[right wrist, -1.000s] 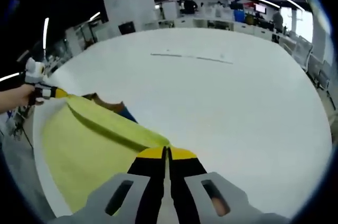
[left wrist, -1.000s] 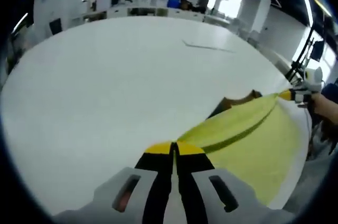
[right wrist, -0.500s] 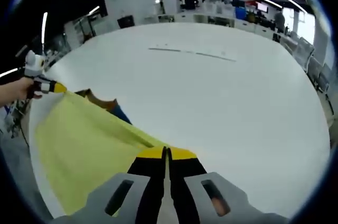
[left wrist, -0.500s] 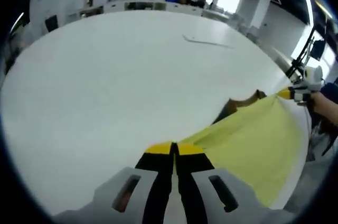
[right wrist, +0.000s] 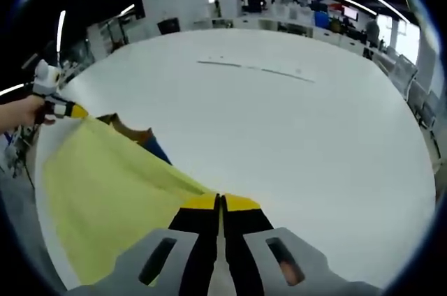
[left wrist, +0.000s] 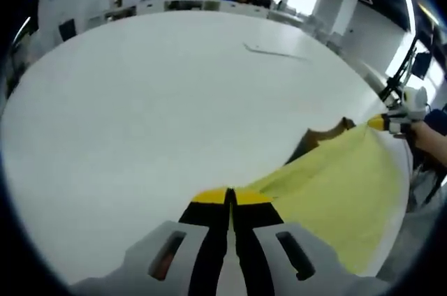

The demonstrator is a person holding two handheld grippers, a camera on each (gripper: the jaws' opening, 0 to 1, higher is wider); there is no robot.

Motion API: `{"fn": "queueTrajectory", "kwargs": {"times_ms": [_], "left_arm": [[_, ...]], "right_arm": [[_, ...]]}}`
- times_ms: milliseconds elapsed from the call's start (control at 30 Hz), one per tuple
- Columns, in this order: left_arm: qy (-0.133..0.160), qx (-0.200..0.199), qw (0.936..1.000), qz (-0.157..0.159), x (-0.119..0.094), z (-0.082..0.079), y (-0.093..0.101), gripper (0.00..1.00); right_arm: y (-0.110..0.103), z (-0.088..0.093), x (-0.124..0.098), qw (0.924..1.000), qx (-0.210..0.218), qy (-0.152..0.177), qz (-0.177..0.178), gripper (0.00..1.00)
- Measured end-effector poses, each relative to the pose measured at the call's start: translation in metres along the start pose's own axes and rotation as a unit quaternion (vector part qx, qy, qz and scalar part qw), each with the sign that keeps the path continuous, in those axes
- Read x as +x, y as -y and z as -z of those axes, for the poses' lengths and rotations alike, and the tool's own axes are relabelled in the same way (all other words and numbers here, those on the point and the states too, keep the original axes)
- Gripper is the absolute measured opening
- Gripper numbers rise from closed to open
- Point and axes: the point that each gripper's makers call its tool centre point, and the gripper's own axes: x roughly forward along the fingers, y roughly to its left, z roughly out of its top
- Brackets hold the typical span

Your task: Fold the garment on the visible template until the final outline fits inside the template.

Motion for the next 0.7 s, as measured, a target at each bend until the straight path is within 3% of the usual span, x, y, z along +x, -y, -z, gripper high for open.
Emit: {"fn": "queueTrajectory", "kwargs": {"times_ms": [467,533,700], "left_arm": [[-0.003,0.004,1.0000,0.002,0.002,-0.002,0.001,0.00],[0.000,0.007,1.0000,0.004,0.002,-0.003,0.003,0.00],[0.005,0.008,0.9999,0.008,0.000,-0.004,0.005,0.00]], "right_arm": [[0.009,-0.006,0.000,0.9999,-0.012,0.008,0.010,0.01],[0.009,-0.010,-0.002,0.9979,-0.060,0.019,0.015,0.01],[0.001,-0.022,-0.007,0.9969,-0.058,0.054,0.001,0.01]]}}
